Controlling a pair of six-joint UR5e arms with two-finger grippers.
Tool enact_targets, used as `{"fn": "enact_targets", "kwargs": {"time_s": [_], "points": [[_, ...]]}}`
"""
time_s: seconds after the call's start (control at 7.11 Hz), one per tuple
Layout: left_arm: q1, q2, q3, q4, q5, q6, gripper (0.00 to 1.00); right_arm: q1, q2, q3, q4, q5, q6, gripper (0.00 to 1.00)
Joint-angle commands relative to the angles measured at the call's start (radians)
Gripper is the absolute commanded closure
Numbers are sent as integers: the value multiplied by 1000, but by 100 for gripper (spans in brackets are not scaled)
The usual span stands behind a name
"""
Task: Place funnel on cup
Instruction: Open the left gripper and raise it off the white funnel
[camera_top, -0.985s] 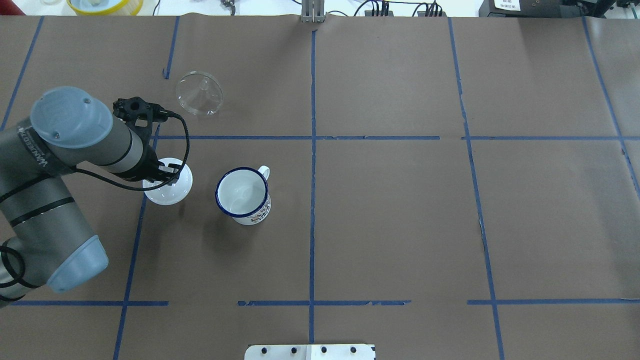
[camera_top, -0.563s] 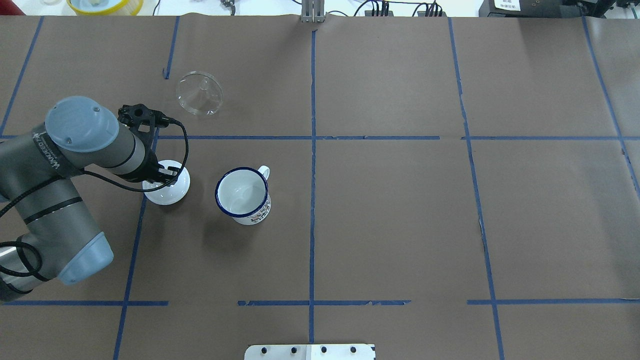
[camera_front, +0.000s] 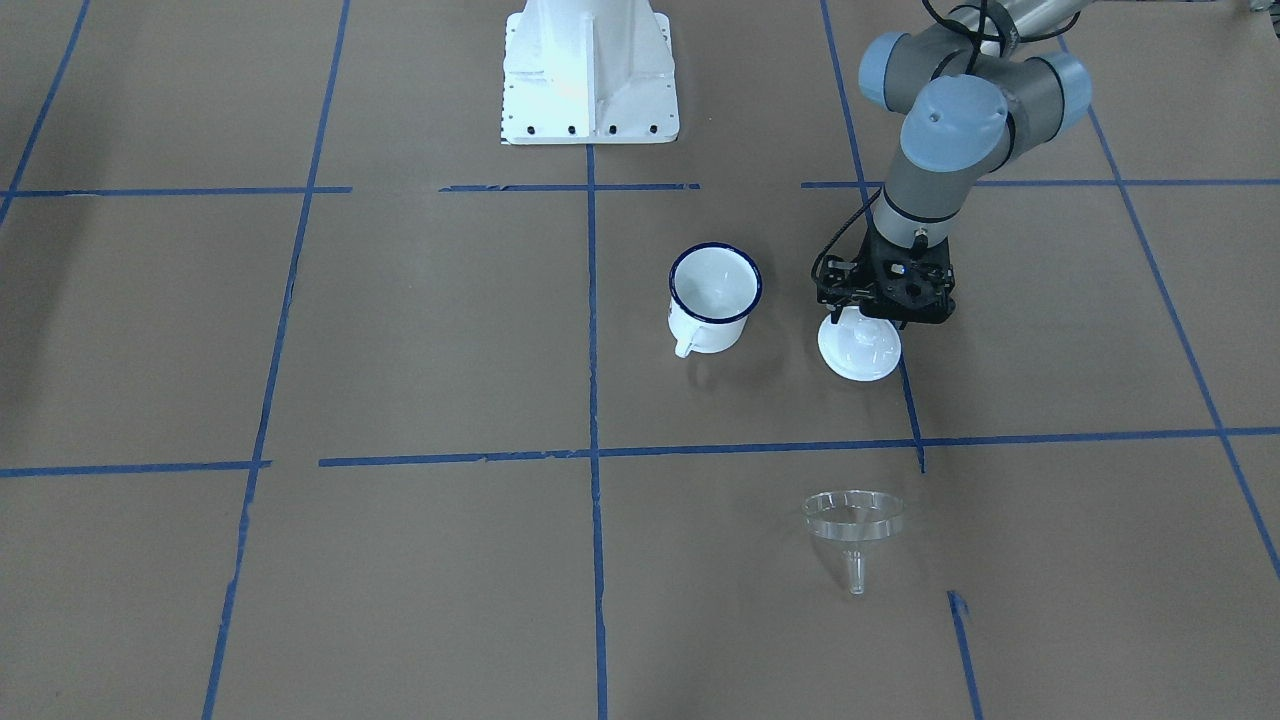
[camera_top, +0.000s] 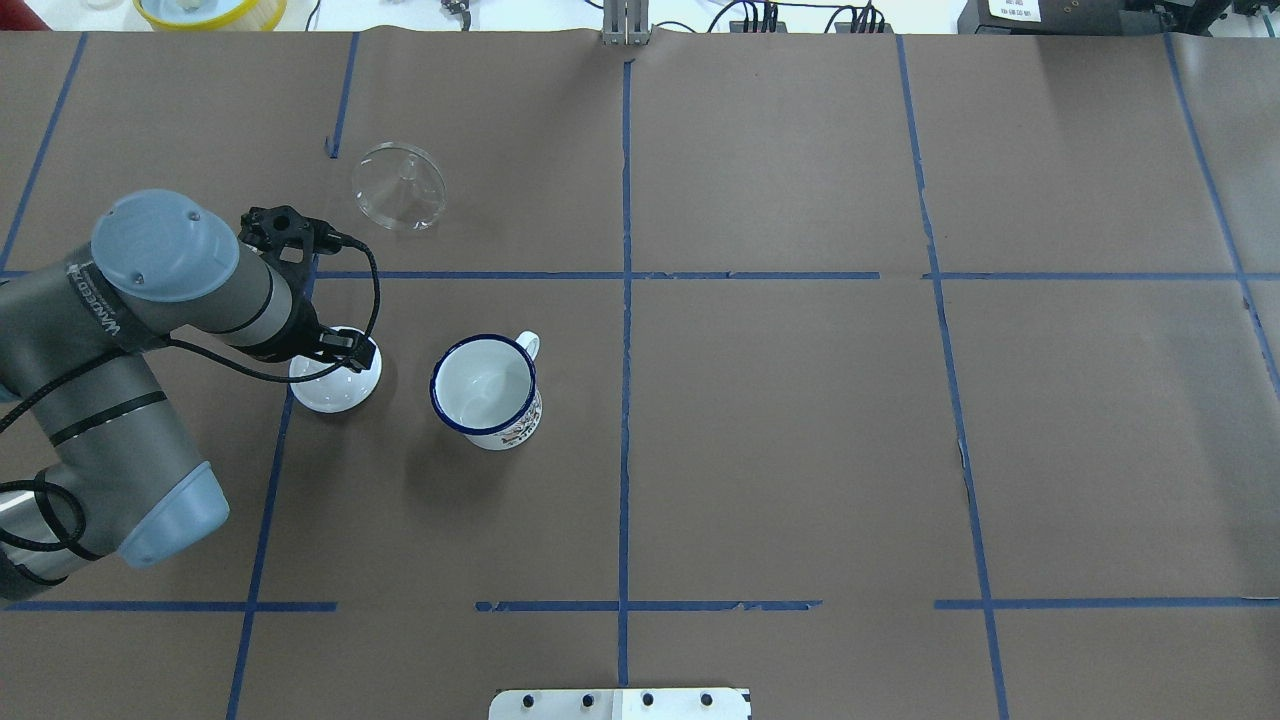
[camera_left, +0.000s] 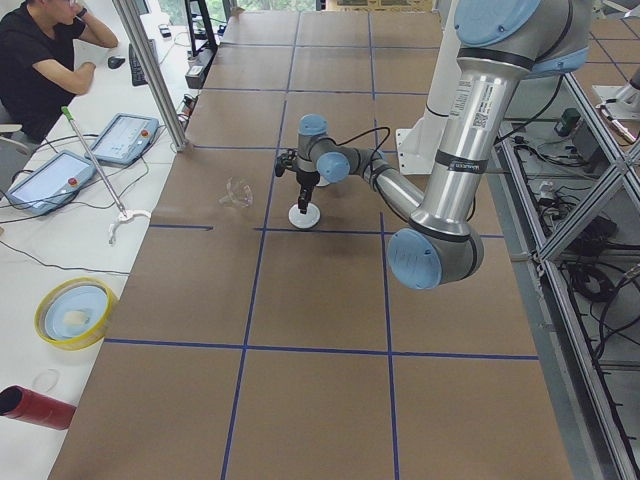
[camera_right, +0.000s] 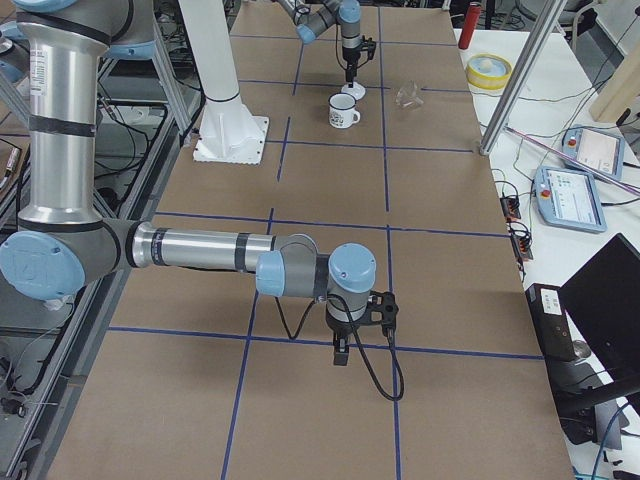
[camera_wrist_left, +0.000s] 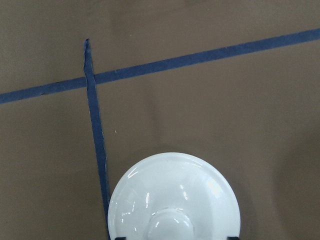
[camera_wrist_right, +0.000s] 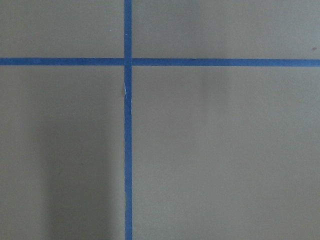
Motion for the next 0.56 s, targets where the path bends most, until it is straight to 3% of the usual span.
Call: {"fn": "enact_targets", "kwargs": {"time_s": [0.0,0.42], "points": [[-66,-26,-29,7,-7,-15,0,0,0,-1,0,0,0,0],[-115,-96,-6,-10,-1,-395,0,0,0,-1,0,0,0,0]]}}
